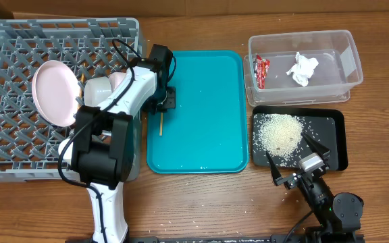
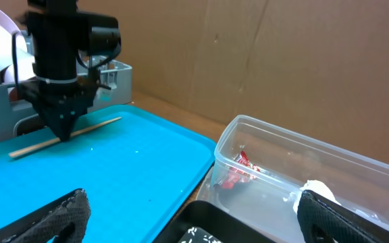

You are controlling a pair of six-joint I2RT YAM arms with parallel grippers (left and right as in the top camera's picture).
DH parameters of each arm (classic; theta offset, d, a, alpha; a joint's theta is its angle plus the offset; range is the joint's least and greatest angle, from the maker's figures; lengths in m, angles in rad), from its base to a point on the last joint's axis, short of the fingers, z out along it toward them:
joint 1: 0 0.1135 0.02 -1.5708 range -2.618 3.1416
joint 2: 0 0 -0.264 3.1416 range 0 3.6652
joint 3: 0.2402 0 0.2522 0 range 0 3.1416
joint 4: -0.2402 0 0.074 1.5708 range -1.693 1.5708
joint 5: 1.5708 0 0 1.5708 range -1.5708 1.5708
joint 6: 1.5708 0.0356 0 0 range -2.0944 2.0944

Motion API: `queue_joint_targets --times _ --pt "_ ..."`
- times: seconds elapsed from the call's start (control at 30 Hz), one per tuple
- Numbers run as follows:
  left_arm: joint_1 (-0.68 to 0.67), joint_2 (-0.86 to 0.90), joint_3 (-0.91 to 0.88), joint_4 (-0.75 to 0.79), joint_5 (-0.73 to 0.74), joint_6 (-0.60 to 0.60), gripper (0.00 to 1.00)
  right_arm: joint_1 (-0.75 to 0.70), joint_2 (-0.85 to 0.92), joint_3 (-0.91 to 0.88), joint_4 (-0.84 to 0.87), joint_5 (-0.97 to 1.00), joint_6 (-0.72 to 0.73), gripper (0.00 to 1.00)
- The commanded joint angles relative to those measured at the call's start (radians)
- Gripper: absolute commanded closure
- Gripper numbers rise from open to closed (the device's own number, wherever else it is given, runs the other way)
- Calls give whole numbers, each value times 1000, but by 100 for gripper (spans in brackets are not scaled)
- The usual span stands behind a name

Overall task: Sort waste into correct bins and load items into the dishwasher
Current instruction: 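Grasp the second wooden chopstick on the teal tray with the left gripper, then carry the second chopstick with the left gripper into the rack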

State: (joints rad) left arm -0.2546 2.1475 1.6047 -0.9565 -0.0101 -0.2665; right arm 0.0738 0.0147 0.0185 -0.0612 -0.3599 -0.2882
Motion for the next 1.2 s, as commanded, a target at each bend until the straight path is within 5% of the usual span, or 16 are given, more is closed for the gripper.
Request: queue_joint_targets --times 0.0,0.1,0.3,0.47,0.67,0.93,1.07,1.1,1.13,1.17 --pt "2 -185 91 -67 26 30 96 4 -8 -10 6 -1 3 0" --pt "2 -325 112 -150 -87 73 96 4 -8 -10 6 -1 3 0" --pt "56 -460 111 -310 -639 93 96 4 -8 -10 6 -1 3 0" --pt "213 -436 76 -258 -630 164 96 4 -8 -10 6 -1 3 0" --pt "364 -362 68 -191 -433 334 96 4 -8 -10 6 -1 3 0" --pt "391 -309 67 -168 -441 379 96 4 -8 -10 6 -1 3 0" --pt "392 -307 69 -178 -442 366 59 4 -8 -10 6 -1 3 0" --pt "392 -313 75 -185 -442 347 41 4 -8 -10 6 -1 3 0" --pt "392 -321 91 -202 -441 325 0 4 -8 -10 6 -1 3 0" --pt "390 -328 107 -220 -440 299 0 4 -8 -10 6 -1 3 0"
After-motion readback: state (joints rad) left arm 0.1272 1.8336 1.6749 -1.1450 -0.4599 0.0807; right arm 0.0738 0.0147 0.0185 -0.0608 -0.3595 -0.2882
